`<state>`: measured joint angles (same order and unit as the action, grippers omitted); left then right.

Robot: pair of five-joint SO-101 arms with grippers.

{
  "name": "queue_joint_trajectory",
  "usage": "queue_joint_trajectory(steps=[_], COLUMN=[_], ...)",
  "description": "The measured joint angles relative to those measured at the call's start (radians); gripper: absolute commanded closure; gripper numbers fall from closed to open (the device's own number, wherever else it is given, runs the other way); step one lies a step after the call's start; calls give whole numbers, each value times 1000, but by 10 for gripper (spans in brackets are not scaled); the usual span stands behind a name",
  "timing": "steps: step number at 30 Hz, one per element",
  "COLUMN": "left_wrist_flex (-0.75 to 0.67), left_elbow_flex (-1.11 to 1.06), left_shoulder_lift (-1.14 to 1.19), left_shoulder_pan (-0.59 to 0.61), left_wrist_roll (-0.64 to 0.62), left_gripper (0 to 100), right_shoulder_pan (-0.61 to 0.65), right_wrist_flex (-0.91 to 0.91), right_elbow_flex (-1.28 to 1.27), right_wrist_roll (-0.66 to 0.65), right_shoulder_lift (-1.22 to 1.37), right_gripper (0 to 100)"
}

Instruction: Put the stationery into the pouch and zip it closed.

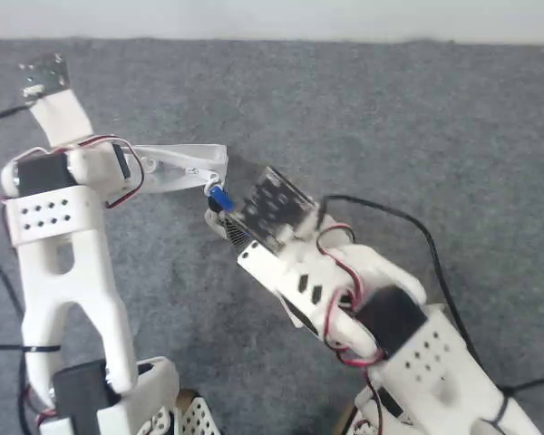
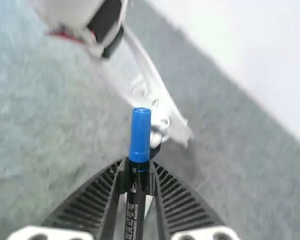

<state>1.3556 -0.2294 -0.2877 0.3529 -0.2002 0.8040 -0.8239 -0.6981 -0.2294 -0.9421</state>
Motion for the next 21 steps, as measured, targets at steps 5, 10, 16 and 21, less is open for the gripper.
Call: queue_joint_trajectory(steps=[5,10,16,21], left_wrist_flex=[0,0,0,0], left_elbow_flex=[0,0,0,0], left_shoulder_lift=[0,0,0,0], left_shoulder_pan=[0,0,0,0], left_wrist_roll=[0,0,0,0], left_gripper=[987,987,987,987], right_shoulder_pan=[0,2,57,72], right_wrist_flex=[170,212,222,222], right_elbow_flex=[-137,-164,-192,-192], right_wrist_roll=[0,0,0,0], right_shoulder_lift=[-129,-222,-307,-351], right_gripper=[992,992,989,988])
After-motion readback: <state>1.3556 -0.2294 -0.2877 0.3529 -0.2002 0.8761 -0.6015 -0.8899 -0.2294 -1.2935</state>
